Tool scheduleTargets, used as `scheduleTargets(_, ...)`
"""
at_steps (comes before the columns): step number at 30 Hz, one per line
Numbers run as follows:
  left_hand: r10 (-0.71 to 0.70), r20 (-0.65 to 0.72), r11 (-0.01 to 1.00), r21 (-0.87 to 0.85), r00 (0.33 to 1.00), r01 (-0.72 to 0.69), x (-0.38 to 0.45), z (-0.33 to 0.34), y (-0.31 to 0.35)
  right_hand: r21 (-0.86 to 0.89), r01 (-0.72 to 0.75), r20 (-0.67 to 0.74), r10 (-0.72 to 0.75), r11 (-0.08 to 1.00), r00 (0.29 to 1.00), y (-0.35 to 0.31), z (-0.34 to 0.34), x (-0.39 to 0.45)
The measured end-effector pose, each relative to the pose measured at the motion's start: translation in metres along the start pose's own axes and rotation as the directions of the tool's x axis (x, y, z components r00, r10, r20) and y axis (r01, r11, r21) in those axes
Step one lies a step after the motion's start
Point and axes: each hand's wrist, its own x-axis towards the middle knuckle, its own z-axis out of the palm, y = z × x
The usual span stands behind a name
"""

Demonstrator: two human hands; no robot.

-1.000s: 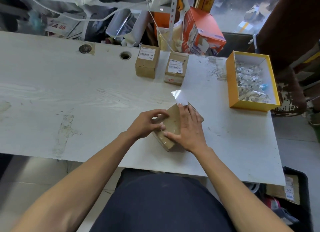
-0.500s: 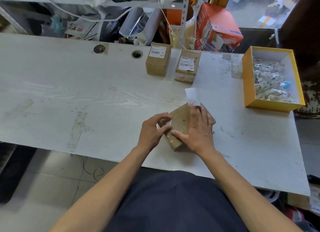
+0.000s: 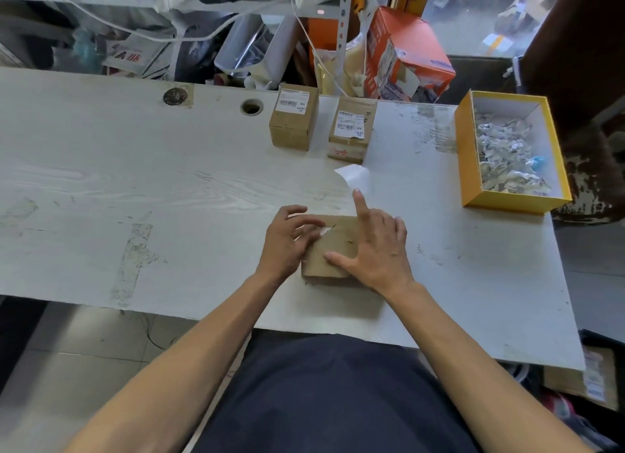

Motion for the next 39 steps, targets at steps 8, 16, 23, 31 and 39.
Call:
scheduleTargets(8,0.064,-0.016,0.990,0.125,0.998,-0.062,0.021,0.005,0.008,0.081,-0.035,0.130,0.024,0.996,0.991,-0.002,-0.003,-0.010)
scheduleTargets(16,-0.090,0.046,0.983,-0.155,0.995,0.096,0.007,0.005,-0.004,0.105,-0.122,0.116,0.109,0.987,0.987,-0.003,0.004,-0.015)
scheduleTargets(23,-0.046,0.059,0.993,-0.108,0.997,0.052,0.011,0.001,-0.002,0.104,-0.136,0.132,0.122,0.985,0.984,-0.003,0.004,-0.015)
scheduleTargets(31,-0.014,0.041,0.999,-0.029,0.999,0.015,0.008,0.001,0.002,0.121,-0.131,0.125,0.116,0.984,0.985,-0.002,0.005,-0.015)
scheduleTargets(39,-0.034,0.051,0.999,0.023,0.998,0.033,0.010,0.001,0.004,0.128,-0.141,0.133,0.124,0.982,0.983,-0.003,0.004,-0.015)
